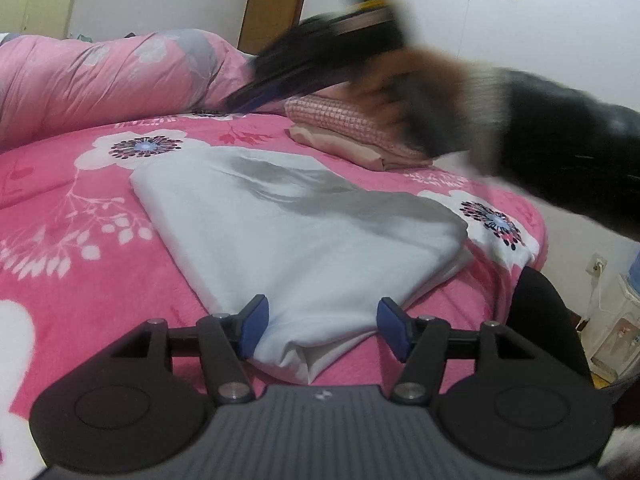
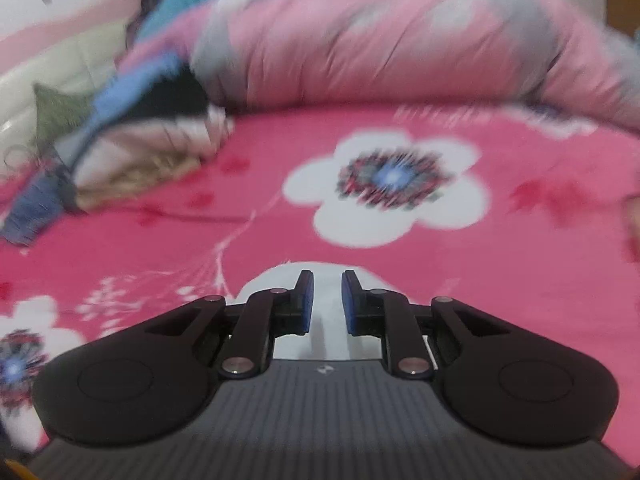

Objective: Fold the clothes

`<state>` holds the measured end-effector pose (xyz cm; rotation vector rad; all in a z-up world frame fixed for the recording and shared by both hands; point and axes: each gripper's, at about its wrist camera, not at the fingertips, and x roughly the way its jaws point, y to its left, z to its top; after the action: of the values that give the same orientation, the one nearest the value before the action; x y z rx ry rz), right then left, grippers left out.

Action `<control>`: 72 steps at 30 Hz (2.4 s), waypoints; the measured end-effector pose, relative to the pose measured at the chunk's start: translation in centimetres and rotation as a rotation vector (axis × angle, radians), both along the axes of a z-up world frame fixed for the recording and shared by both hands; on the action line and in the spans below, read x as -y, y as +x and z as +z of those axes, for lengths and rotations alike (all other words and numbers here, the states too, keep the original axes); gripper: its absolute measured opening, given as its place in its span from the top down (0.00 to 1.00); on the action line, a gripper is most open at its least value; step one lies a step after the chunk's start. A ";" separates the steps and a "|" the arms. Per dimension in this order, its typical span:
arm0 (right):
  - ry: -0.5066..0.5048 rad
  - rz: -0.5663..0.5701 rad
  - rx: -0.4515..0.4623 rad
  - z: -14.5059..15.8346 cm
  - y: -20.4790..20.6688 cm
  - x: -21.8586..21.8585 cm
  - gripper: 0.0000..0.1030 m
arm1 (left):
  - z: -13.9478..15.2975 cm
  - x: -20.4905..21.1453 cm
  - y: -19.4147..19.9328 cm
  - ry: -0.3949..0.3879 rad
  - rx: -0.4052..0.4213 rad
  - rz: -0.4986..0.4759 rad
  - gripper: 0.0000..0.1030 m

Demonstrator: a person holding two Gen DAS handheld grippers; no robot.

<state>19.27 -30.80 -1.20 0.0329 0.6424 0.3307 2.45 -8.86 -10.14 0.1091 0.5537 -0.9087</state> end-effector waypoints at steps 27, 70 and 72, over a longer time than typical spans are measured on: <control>0.059 -0.091 0.095 -7.8 -22.3 5.2 0.86 | 3.8 3.9 -0.3 0.246 0.000 0.162 0.38; -0.128 -0.454 0.287 -4.9 -24.3 5.6 0.01 | 4.7 8.1 0.7 0.411 0.042 0.371 0.00; -0.097 -0.472 0.314 -4.6 -25.0 6.7 0.01 | 5.5 7.3 0.2 0.348 0.087 0.367 0.00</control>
<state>-5.74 -37.46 -5.81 0.0377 0.3231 -0.1510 2.61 -16.17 -4.62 0.3486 0.6221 -0.4429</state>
